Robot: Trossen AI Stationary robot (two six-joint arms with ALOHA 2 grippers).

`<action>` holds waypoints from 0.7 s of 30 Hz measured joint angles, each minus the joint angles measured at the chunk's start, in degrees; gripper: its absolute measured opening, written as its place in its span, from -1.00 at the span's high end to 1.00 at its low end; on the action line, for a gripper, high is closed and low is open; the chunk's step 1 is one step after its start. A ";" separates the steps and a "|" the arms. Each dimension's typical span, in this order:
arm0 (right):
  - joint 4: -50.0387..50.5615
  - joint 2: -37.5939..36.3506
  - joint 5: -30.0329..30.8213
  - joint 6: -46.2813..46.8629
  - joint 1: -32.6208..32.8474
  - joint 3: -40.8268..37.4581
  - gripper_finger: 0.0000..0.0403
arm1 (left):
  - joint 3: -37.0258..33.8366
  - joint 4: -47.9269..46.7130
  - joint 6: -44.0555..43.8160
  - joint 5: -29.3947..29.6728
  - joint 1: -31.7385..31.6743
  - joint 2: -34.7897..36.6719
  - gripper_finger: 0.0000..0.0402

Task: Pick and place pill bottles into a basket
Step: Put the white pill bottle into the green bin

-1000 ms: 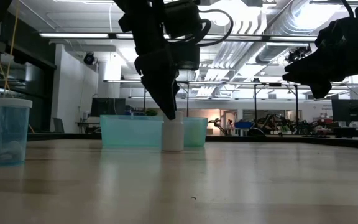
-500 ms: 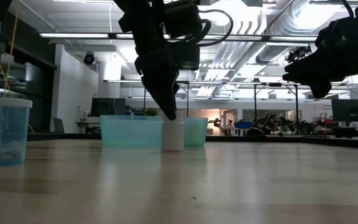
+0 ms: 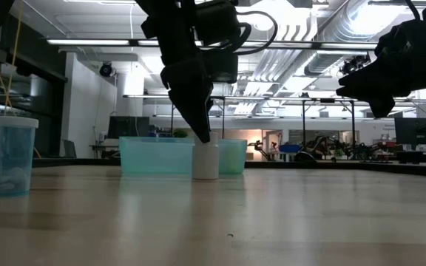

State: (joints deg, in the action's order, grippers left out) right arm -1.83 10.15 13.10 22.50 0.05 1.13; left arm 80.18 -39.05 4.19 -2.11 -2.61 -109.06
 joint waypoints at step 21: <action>0.02 0.00 0.00 -0.42 0.00 0.00 0.37 | 11.77 -13.23 2.28 0.15 -0.02 0.09 -0.04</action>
State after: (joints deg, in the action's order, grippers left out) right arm -1.80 10.15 13.10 22.09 0.05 1.13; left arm 91.95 -52.28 6.47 -1.96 -2.63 -108.97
